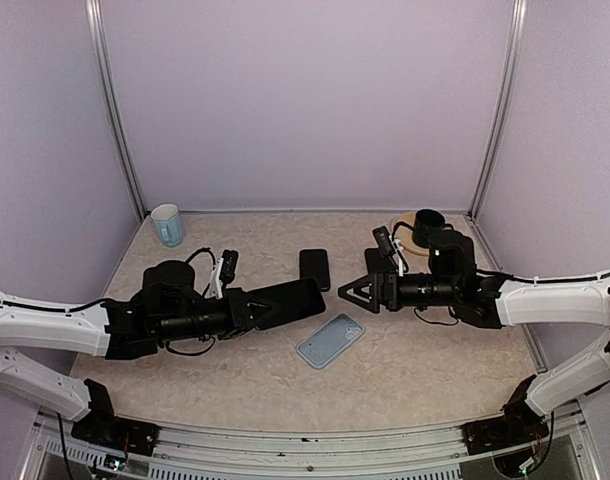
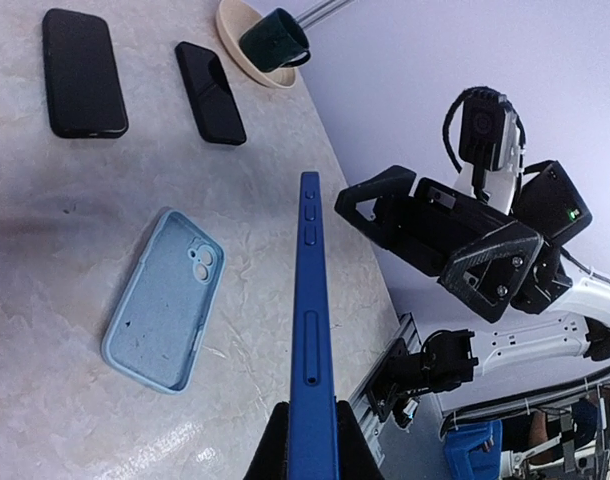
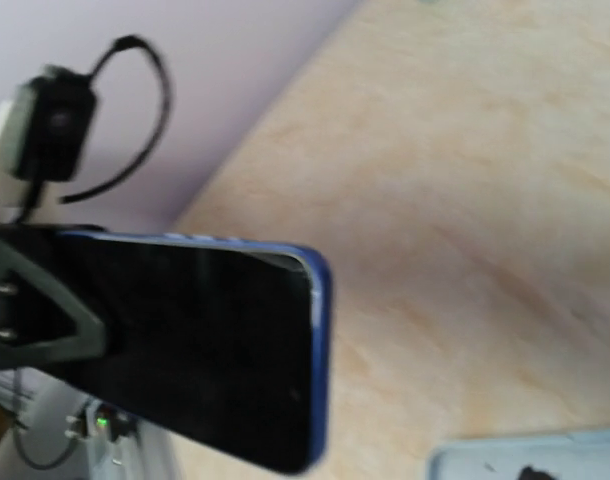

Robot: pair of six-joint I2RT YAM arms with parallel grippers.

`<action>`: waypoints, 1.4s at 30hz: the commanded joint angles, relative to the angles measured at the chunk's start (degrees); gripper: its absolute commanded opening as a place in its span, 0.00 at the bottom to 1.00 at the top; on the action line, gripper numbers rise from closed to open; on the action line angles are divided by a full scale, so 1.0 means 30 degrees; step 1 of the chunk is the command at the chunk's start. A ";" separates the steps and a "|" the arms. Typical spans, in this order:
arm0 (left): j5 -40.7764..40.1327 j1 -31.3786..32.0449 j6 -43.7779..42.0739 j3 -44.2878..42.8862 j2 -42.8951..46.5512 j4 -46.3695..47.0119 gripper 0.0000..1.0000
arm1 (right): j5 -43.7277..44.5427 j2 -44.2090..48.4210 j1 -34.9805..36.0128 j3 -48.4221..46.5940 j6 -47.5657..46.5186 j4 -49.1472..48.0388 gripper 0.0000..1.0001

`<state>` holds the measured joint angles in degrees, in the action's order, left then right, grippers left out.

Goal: Put the phone into the phone case
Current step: Pass from the right arm to the left, then move the phone case to the center of the board.

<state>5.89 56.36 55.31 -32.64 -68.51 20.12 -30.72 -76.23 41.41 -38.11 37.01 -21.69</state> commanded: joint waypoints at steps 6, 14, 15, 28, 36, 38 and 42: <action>-0.1204 0.0587 0.3885 -0.0640 -0.1399 -0.0515 0.00 | 0.2142 -0.0974 -0.0400 -0.0795 -0.0370 0.2816 0.97; -0.1252 0.0911 0.5429 -0.1772 -0.3561 -0.0613 0.00 | 0.1168 -0.2683 -0.1372 -0.0929 0.0335 0.2758 1.00; -0.1157 0.0943 0.5604 -0.1929 -0.3802 -0.0543 0.00 | 0.1009 -0.2884 -0.1493 -0.0881 0.0456 0.2600 1.00; -0.0662 0.0996 0.7397 -0.4485 -0.7621 -0.0291 0.00 | 0.0072 -0.4876 -0.2094 -0.0920 0.0750 0.1513 1.00; -0.0402 0.1248 0.8459 -0.5966 -0.9381 -0.0528 0.00 | -0.0261 -0.5721 -0.2514 -0.0695 0.0755 0.0901 1.00; -0.0614 0.1303 0.8654 -0.6147 -0.9596 -0.0807 0.00 | -0.0305 -0.5785 -0.2589 -0.0658 0.0725 0.0800 1.00; -0.0978 0.1337 0.8967 -0.6376 -0.9834 -0.1130 0.00 | -0.0416 -0.5970 -0.2611 -0.0598 0.0670 0.0569 1.00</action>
<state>4.08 60.01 80.82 -49.34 -97.54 15.51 -31.00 -93.01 34.22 -39.79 39.07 -17.69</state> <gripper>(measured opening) 0.061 0.996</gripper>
